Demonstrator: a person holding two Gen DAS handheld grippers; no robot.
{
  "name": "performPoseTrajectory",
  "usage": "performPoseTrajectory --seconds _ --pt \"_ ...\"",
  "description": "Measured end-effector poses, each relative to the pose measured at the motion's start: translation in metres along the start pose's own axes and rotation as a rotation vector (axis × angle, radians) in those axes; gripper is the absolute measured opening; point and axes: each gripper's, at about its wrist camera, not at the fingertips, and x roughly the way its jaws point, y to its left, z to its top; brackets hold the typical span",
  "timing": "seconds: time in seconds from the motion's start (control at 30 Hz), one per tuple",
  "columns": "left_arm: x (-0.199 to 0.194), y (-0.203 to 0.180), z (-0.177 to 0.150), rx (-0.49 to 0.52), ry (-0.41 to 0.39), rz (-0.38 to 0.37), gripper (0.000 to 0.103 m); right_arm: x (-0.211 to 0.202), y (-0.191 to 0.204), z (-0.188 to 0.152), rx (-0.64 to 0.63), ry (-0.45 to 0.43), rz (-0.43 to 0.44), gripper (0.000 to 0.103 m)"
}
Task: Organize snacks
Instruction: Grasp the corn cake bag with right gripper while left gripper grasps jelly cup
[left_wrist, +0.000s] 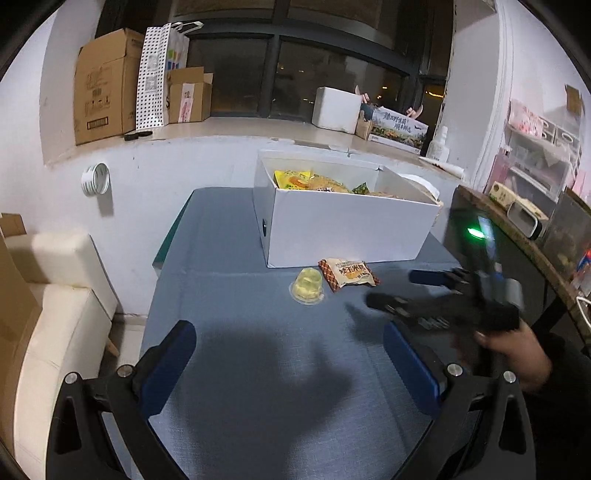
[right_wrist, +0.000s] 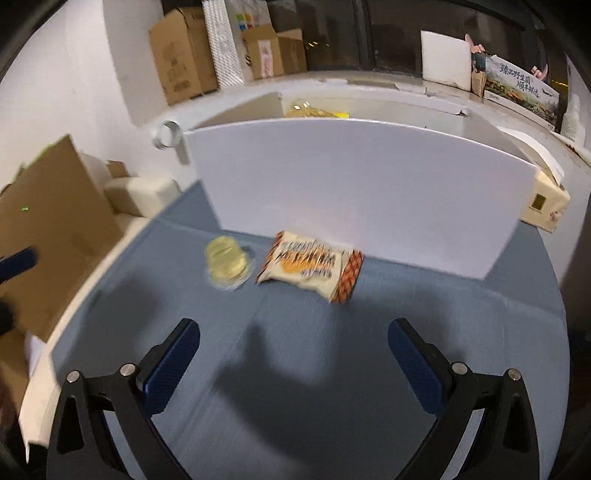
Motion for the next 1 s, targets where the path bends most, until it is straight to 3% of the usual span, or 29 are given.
performPoseTrajectory --seconds 0.17,0.37,0.47,0.63,0.7,1.0 --pt "0.001 0.002 -0.003 -0.008 -0.001 -0.005 0.103 0.033 -0.001 0.028 0.113 0.038 -0.058 0.103" --pt "0.005 0.001 -0.005 -0.001 0.009 0.007 0.103 0.067 -0.005 0.04 0.164 0.096 -0.133 0.102" --pt "0.007 -0.001 -0.007 0.016 0.015 0.025 0.103 0.065 0.001 0.04 0.12 0.079 -0.181 0.078" --pt "0.02 -0.005 -0.005 0.027 0.018 0.014 0.103 0.05 -0.005 0.032 0.123 0.057 -0.109 0.068" --pt "0.038 -0.011 -0.001 0.061 0.055 0.047 0.103 0.041 -0.012 0.029 0.147 0.046 -0.076 0.068" --pt "0.106 -0.032 0.028 0.127 0.141 0.029 0.103 -0.054 -0.048 0.003 0.166 -0.107 0.046 0.068"
